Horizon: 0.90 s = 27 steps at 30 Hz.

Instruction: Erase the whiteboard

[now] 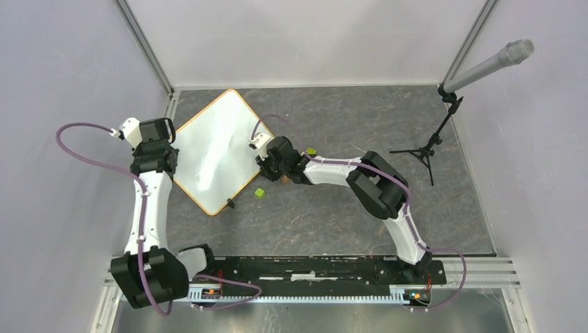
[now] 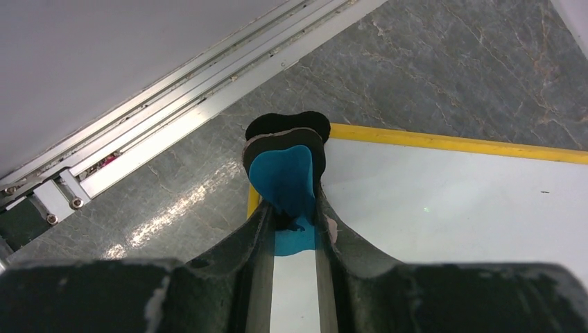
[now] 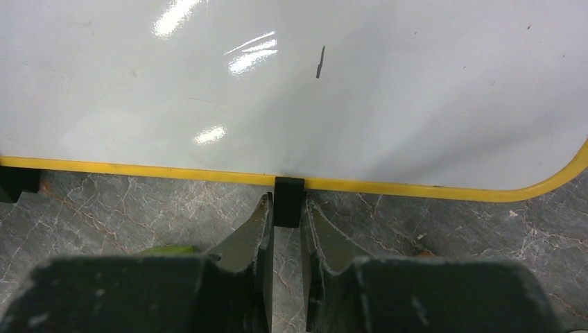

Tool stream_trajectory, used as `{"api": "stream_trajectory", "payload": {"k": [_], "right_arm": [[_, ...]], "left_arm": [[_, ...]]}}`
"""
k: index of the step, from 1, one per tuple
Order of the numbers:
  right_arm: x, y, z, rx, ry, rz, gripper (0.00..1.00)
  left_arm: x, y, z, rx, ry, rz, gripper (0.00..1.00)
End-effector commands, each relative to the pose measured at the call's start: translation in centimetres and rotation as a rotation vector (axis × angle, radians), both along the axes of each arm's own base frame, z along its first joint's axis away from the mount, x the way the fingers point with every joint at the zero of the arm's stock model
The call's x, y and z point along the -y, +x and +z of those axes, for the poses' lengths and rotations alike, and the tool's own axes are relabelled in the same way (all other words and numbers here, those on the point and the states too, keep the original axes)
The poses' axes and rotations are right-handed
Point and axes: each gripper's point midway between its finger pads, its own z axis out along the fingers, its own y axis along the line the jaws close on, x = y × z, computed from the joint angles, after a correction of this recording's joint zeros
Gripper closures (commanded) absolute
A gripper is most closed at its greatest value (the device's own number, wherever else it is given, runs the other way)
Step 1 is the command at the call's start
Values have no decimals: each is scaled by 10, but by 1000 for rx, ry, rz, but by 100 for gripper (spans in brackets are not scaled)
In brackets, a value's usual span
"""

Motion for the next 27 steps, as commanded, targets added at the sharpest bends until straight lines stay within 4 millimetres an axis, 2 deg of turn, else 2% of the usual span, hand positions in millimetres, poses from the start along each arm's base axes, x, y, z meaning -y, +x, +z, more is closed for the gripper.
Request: {"api": "stream_trajectory", "payload": {"k": [1, 10, 12, 16, 22, 25, 27], "right_arm": [[14, -9, -24, -46, -78, 18, 100], [14, -9, -25, -50, -79, 22, 100], [14, -9, -24, -49, -77, 23, 100], [12, -9, -23, -53, -70, 26, 100], [12, -9, -23, -53, -68, 27, 100], [12, -9, -23, -56, -67, 27, 100], [12, -10, -24, -57, -67, 29, 100]], "left_arm": [[-15, 1, 19, 22, 89, 34, 84], [-36, 13, 56, 87, 136, 141, 85], [-35, 16, 58, 88, 134, 131, 85], [-32, 10, 44, 61, 124, 126, 86], [-13, -6, -1, 16, 41, 72, 87], [-4, -8, -6, 22, 14, 45, 87], [-10, -9, 3, 36, 47, 69, 86]]}}
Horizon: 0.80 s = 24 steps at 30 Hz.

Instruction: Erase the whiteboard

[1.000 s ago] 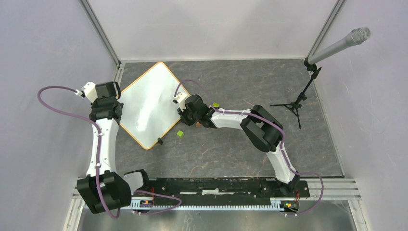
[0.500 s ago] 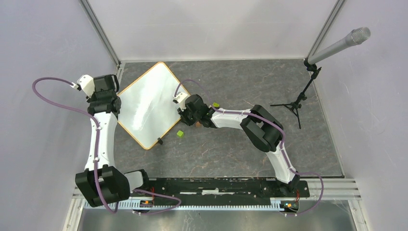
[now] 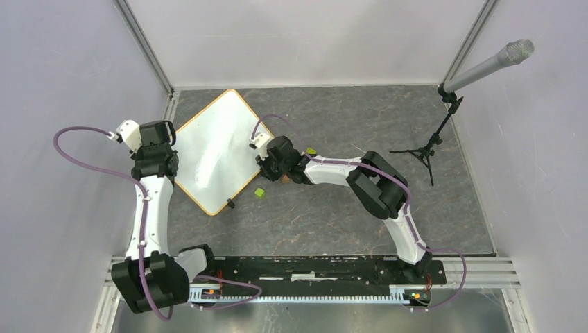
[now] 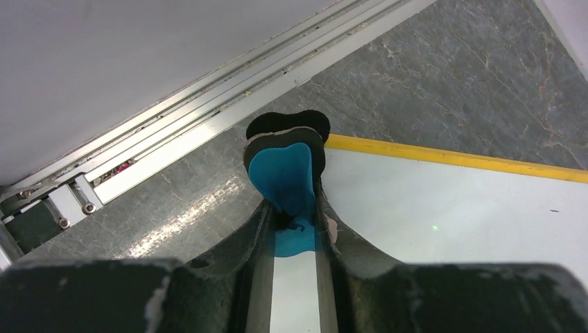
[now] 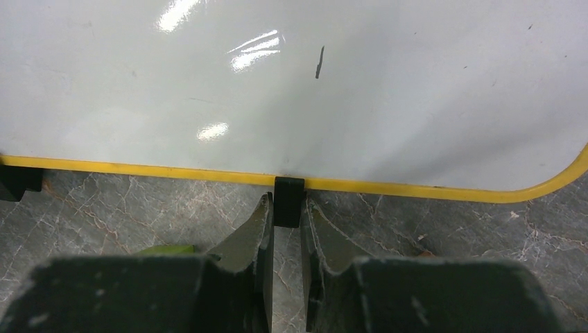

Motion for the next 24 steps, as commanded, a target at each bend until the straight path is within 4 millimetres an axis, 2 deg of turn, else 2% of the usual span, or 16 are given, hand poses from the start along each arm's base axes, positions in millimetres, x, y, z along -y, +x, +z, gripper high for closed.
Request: {"api": "stream_trajectory", "payload": {"k": [1, 4, 9, 14, 17, 24], "right_arm": [[13, -9, -25, -53, -71, 23, 100], [13, -9, -23, -52, -71, 22, 100], [13, -9, -23, -48, -72, 19, 100], [13, -9, -23, -51, -71, 21, 100], [12, -9, -21, -49, -64, 22, 100], [14, -8, -22, -49, -70, 16, 100]], "left_arm": [[-4, -2, 4, 19, 10, 29, 86], [-12, 9, 20, 33, 22, 45, 86], [-13, 29, 32, 58, -8, 44, 86], [-16, 23, 39, 21, 59, 43, 86], [-4, 15, 26, -3, 52, 6, 86], [41, -10, -39, -71, -86, -82, 86]]}}
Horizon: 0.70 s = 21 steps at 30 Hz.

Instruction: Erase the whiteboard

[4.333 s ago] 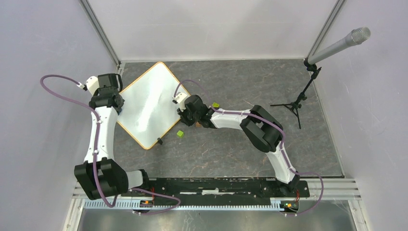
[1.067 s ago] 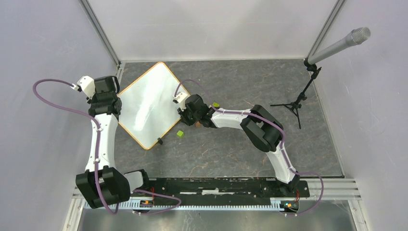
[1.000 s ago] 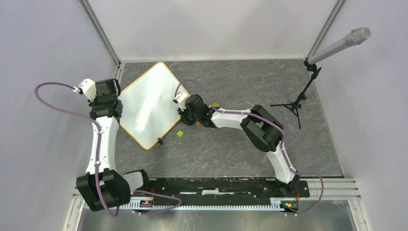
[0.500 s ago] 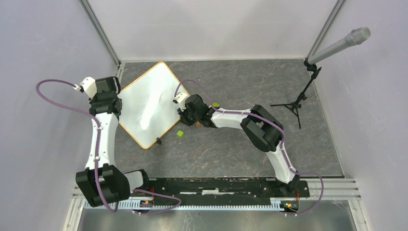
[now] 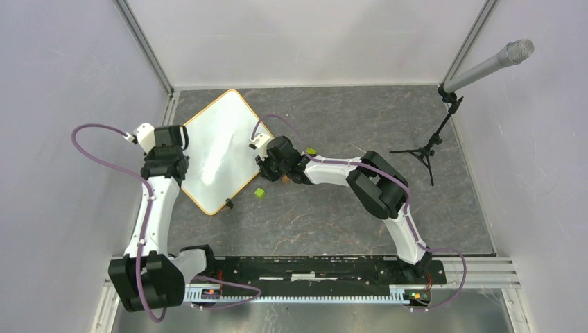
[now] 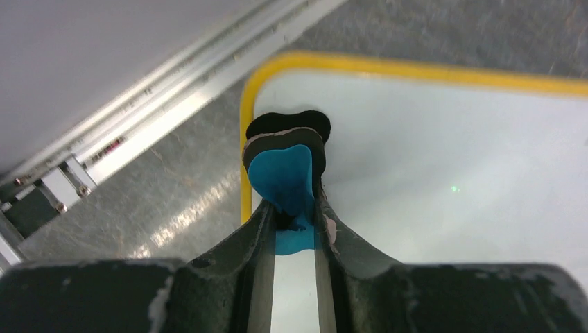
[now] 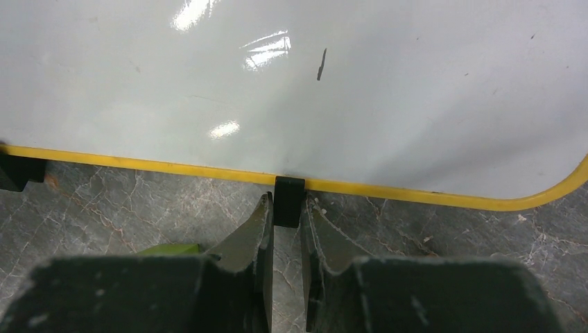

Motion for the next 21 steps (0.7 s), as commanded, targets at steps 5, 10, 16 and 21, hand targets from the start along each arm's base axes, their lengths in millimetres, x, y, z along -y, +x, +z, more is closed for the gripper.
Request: {"api": "stream_trajectory", "payload": {"k": [5, 10, 16, 21], "right_arm": [[16, -7, -22, -43, -77, 8, 100], [26, -5, -13, -13, -96, -5, 94], [41, -7, 11, 57, -87, -12, 75], [55, -9, 30, 115, -74, 4, 59]], "left_arm": [[46, -24, -59, -5, -194, -33, 87], [66, -23, -71, -32, -214, -82, 87], [84, -18, -61, -10, -210, -144, 88], [96, -16, -54, -7, -205, -177, 88]]}}
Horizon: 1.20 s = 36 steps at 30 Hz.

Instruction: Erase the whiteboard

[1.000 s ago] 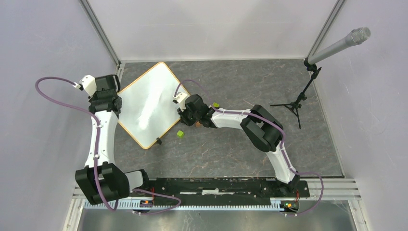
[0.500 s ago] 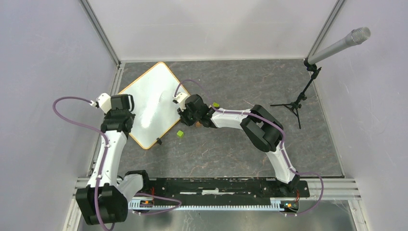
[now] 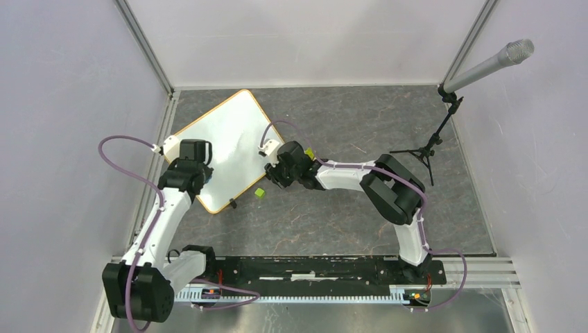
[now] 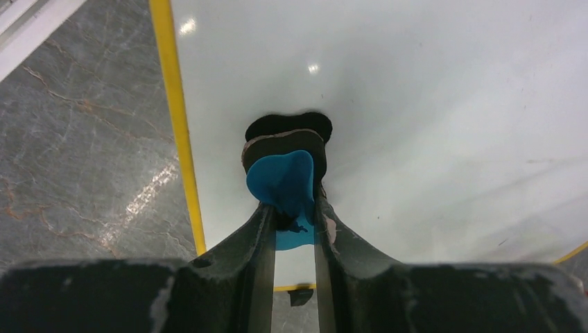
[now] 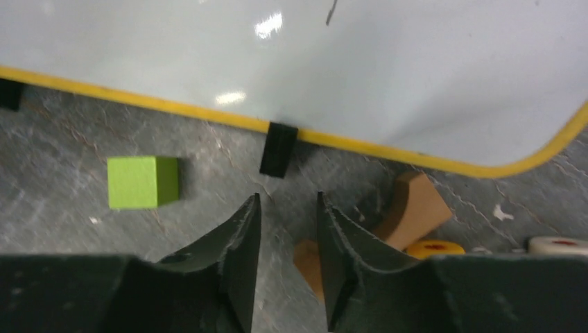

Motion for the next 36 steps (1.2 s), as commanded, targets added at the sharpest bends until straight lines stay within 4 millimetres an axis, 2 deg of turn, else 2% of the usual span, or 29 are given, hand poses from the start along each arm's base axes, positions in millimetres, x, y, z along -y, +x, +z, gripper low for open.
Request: {"api": "stream_trajectory", "payload": {"k": [1, 3, 5, 9, 11, 15, 20, 23, 25, 29, 31, 33, 36], "right_arm": [[19, 6, 32, 91, 5, 10, 56], [22, 3, 38, 104, 26, 29, 44], [25, 1, 44, 119, 38, 43, 38], [43, 8, 59, 170, 57, -15, 34], [56, 10, 73, 201, 101, -41, 31], [92, 10, 101, 291, 192, -103, 25], [149, 19, 128, 412, 236, -272, 18], [183, 27, 129, 435, 249, -378, 15], [200, 32, 127, 428, 253, -427, 14], [218, 43, 113, 361, 267, -497, 14], [221, 45, 109, 335, 282, -505, 15], [221, 46, 109, 327, 302, -498, 15], [220, 44, 108, 323, 311, -494, 15]], "left_arm": [[14, -3, 0, -13, -37, -7, 88], [16, -3, 4, -3, -32, -14, 88], [17, -4, 10, 7, -30, -21, 88], [21, -2, 20, 31, -36, -50, 88], [27, 0, 22, 26, -43, -84, 89], [52, 4, 26, 9, -49, -215, 88], [107, 7, 28, 30, -53, -457, 83], [138, 1, 18, 6, -67, -572, 82], [167, -6, 5, -23, -94, -680, 80], [234, -32, -30, -122, -167, -908, 75], [260, -45, -52, -180, -207, -961, 74], [281, -59, -68, -210, -245, -995, 73], [297, -75, -85, -250, -246, -1024, 71]]}}
